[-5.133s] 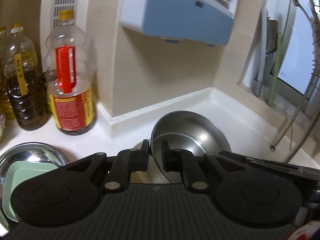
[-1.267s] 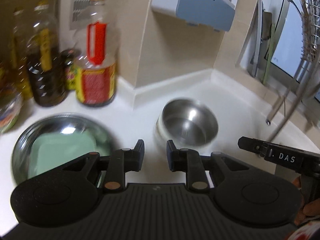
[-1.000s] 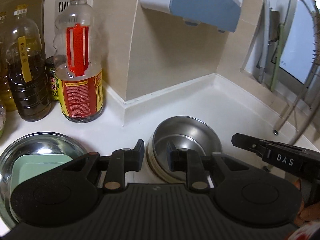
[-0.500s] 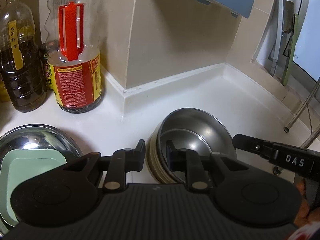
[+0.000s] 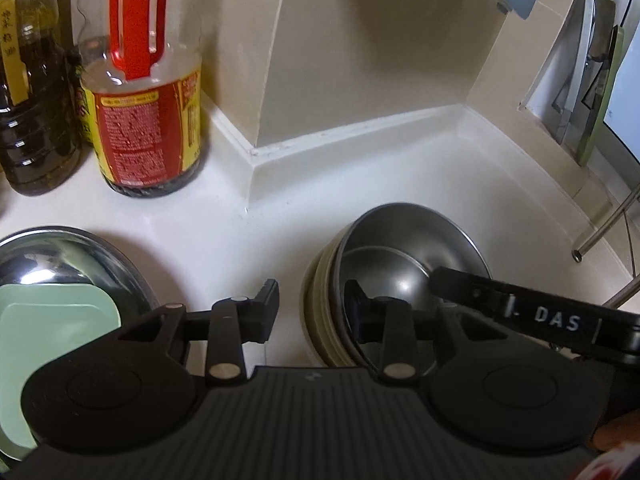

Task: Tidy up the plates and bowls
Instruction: 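Close both grippers on the rim of the stacked pot and bowls, then lift the bowl stack with both grippers off the counter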

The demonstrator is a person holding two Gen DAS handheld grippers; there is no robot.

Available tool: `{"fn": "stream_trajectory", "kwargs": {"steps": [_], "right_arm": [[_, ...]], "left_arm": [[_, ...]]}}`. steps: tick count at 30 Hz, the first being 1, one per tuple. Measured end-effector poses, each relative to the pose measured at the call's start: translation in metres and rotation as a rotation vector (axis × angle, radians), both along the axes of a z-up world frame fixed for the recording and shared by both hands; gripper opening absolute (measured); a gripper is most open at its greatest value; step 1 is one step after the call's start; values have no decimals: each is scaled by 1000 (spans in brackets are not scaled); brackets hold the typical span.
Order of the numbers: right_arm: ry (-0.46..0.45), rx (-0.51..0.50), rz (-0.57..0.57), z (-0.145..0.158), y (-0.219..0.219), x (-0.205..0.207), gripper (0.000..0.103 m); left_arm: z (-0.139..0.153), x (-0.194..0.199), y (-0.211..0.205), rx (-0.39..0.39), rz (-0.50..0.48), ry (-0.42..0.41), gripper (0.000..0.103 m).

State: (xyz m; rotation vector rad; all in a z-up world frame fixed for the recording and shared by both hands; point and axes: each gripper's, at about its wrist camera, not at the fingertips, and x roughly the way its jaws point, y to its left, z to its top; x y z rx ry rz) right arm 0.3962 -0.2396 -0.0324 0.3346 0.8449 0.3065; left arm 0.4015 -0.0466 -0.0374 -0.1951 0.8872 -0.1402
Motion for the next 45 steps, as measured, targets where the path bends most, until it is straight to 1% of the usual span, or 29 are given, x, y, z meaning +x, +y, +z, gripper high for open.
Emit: {"fn": "stream_trajectory", "kwargs": {"steps": [4,6,7,11,13,18,25,29,33,36,41,45], "right_arm": [[31,-26,-16,-3,4,3,51],[35,-21,-22,-3,5,3,44],[41,-17,-26,-4,6,4,38],[49,-27,-50,-5,5,3,28],[52,-30,-56,-5,5,3,27],[59,-50,-44,-3,11,0,27],[78,-40,-4,-3,23,-9,27],[85,-37,23,-3,30,-15,27],[88,-38,36,-3,34,-20,27],[81,-51,18,-3,37,-23,27],[69,-90,-35,-5,46,-29,27],[71,-79,-62,-7,47,-29,26]], "left_arm": [[-7,4,-2,-2,-16,27,32],[-10,6,-2,-3,-23,38,31],[-12,7,-2,-5,-27,44,30],[-15,7,0,-17,-47,47,27],[-15,7,0,-24,-59,45,24],[-15,2,2,-9,-58,40,23],[-13,-17,17,0,-29,52,23],[-12,-31,23,21,-9,50,23],[-13,-41,27,23,4,44,23],[-14,-43,28,20,17,40,23],[-15,-43,24,66,38,9,23],[-17,-43,23,93,55,-12,25]]}}
